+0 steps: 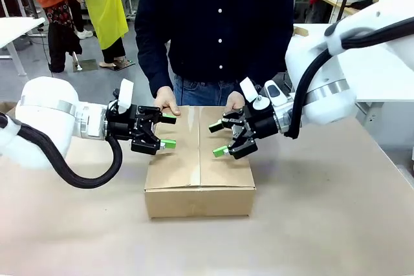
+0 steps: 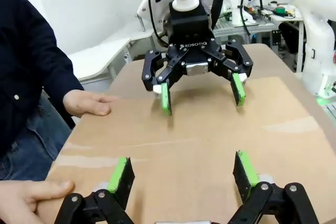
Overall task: Pack the gift set into the box.
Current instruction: Press and hold the closed box until the human finishes sealing it.
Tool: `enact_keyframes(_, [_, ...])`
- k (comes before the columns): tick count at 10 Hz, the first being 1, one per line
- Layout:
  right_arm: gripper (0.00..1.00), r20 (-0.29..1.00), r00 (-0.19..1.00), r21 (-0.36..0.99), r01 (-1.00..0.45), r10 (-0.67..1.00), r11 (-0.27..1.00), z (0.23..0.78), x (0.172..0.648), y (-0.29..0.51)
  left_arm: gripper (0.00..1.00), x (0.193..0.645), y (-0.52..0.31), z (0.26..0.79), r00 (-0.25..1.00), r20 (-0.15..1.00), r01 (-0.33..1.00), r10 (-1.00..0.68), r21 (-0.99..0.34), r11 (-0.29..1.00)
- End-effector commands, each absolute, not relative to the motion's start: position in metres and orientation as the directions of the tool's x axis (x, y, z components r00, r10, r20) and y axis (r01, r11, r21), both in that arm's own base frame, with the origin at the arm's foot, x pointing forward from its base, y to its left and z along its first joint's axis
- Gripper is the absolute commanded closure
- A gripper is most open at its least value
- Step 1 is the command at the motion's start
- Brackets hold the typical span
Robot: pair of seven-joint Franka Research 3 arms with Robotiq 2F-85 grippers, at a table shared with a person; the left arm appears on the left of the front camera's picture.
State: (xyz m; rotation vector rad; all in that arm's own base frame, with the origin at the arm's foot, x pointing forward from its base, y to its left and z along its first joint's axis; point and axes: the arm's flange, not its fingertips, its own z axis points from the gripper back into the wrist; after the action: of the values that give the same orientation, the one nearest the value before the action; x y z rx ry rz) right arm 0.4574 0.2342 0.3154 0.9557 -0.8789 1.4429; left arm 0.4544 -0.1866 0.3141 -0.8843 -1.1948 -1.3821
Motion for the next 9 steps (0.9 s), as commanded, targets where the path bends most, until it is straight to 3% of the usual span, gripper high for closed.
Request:
enact_keyframes(1, [0.00, 0.900, 0.025, 0.051, -0.998, 0.434, -0.048, 0.312, 0.474, 0.235, 0.00, 0.452, -0.201, 0.302, -0.204, 0.935, 0.972, -0.289, 0.228, 0.053])
enact_keyframes(6, [0.00, 0.876, 0.048, 0.066, -0.998, 0.480, -0.021, 0.303, 0.474, 0.230, 0.00, 0.460, -0.201, 0.288, -0.085, 0.884, 0.993, -0.459, 0.112, 0.032])
enact_keyframes(7, [0.00, 0.901, 0.033, 0.056, -0.998, 0.432, -0.040, 0.308, 0.472, 0.230, 0.00, 0.461, -0.200, 0.290, -0.043, 0.885, 0.994, -0.464, 0.084, 0.069])
enact_keyframes(9, [0.00, 0.901, 0.033, 0.056, -0.998, 0.432, -0.040, 0.308, 0.472, 0.230, 0.00, 0.458, -0.204, 0.306, -0.097, 0.923, 0.993, -0.371, 0.115, 0.027])
